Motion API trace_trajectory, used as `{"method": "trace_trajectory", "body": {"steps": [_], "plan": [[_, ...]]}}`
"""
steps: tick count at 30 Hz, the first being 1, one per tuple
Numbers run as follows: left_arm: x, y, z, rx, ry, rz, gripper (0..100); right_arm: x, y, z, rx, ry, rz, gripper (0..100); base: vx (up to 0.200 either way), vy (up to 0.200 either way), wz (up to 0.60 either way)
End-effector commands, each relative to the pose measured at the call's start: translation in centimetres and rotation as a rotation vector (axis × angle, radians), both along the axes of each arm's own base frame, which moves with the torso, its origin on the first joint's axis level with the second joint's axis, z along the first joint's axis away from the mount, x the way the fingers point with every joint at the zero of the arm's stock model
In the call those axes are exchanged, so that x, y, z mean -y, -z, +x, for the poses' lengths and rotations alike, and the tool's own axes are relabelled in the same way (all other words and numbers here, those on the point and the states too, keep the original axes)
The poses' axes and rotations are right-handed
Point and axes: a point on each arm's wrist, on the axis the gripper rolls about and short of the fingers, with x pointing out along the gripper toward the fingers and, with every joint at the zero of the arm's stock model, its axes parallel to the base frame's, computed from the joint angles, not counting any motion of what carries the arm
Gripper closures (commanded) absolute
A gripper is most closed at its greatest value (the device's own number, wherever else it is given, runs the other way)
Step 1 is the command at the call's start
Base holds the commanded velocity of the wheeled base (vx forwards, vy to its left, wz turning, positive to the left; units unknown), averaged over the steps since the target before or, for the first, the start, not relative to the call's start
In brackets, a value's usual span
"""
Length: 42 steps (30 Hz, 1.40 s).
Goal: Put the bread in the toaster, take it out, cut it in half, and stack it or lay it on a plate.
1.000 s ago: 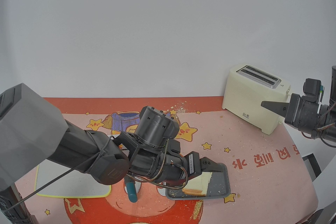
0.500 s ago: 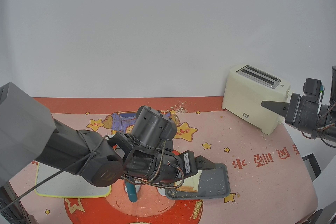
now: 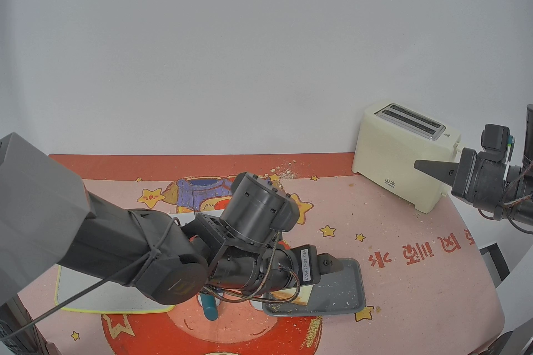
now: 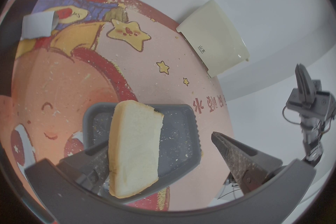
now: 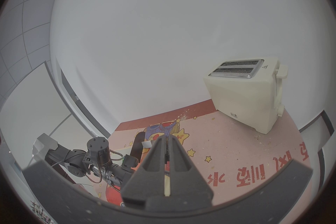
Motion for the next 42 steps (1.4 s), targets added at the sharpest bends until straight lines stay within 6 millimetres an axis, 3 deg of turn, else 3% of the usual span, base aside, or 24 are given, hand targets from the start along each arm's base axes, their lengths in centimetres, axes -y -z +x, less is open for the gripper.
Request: {"method": "trace_trajectory", "body": {"steps": [1, 19, 30, 35, 42], "plan": [[0.2, -0.1, -0.1, 0.010, 0.001, 0.002, 0, 0.0, -0.1, -0.1, 0.003, -0.001, 0.003, 100, 0.000, 0.000, 0.00], [0.3, 0.4, -1.2, 0.139, 0.045, 0.125, 0, 0.0, 0.0, 0.0, -0.001, 0.001, 0.000, 100, 0.000, 0.000, 0.00], [-0.4, -1.6, -1.4, 0.183, 0.022, 0.091, 0, 0.0, 0.0, 0.0, 0.002, 0.001, 0.002, 100, 0.000, 0.000, 0.00], [-1.7, -3.4, -1.2, 0.213, -0.013, 0.056, 0, 0.1, 0.0, 0.0, 0.003, 0.005, 0.001, 100, 0.000, 0.000, 0.00], [-1.9, -3.5, -1.1, 0.215, -0.021, 0.053, 0, 0.2, 0.0, 0.0, 0.005, 0.004, -0.006, 100, 0.000, 0.000, 0.00]]}}
